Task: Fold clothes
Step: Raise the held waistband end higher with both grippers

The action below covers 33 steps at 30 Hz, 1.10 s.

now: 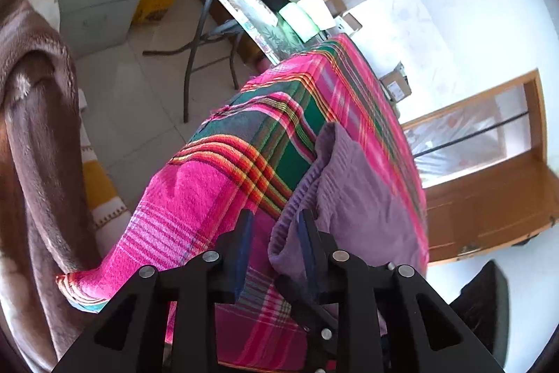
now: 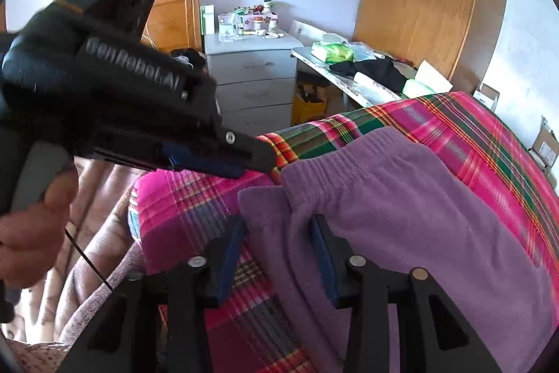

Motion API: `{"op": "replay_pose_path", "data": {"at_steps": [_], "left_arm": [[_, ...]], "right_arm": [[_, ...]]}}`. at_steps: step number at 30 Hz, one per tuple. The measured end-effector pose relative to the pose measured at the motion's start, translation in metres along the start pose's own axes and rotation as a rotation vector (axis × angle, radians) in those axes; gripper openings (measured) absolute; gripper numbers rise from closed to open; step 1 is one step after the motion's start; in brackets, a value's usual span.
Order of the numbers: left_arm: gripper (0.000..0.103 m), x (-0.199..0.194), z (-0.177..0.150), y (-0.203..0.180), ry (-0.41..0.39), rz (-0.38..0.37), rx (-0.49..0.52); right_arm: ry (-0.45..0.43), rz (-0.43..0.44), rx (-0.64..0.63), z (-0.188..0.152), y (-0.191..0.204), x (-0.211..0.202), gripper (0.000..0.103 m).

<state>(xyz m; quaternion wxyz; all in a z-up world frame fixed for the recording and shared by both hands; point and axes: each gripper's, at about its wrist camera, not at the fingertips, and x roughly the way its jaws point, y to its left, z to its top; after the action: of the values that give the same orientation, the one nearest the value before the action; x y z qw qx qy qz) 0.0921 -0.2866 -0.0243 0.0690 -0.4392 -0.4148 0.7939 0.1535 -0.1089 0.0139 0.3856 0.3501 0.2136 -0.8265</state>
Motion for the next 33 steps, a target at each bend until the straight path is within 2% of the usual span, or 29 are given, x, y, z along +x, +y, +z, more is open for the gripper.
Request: {"op": "replay_pose_path", "data": {"at_steps": [1, 3, 5, 8, 11, 18, 25, 33], "left_arm": [[0.037, 0.0, 0.001, 0.0, 0.006, -0.005, -0.008], [0.043, 0.001, 0.004, -0.002, 0.015, -0.01, -0.015], [0.043, 0.002, 0.006, -0.01, 0.021, -0.002, 0.008], [0.047, 0.007, 0.011, -0.022, 0.046, -0.025, 0.046], [0.047, 0.013, 0.018, -0.027, 0.08, -0.072, 0.02], [0.047, 0.029, 0.025, -0.037, 0.169, -0.103, 0.007], [0.047, 0.045, 0.031, -0.048, 0.258, -0.134, -0.006], [0.048, 0.027, 0.025, -0.034, 0.216, -0.153, -0.102]], "right_arm": [[-0.006, -0.001, 0.003, 0.0, 0.0, -0.001, 0.029], [-0.024, -0.017, 0.009, -0.001, -0.002, -0.005, 0.013], [-0.049, -0.015, 0.026, -0.002, -0.006, -0.011, 0.012], [-0.089, -0.005, 0.057, -0.005, -0.012, -0.021, 0.011], [-0.132, 0.0, 0.074, -0.008, -0.017, -0.031, 0.011], [-0.223, -0.006, 0.082, -0.014, -0.024, -0.053, 0.011], [-0.256, 0.006, 0.103, -0.018, -0.028, -0.06, 0.011], [-0.313, 0.007, 0.151, -0.024, -0.04, -0.071, 0.011]]}}
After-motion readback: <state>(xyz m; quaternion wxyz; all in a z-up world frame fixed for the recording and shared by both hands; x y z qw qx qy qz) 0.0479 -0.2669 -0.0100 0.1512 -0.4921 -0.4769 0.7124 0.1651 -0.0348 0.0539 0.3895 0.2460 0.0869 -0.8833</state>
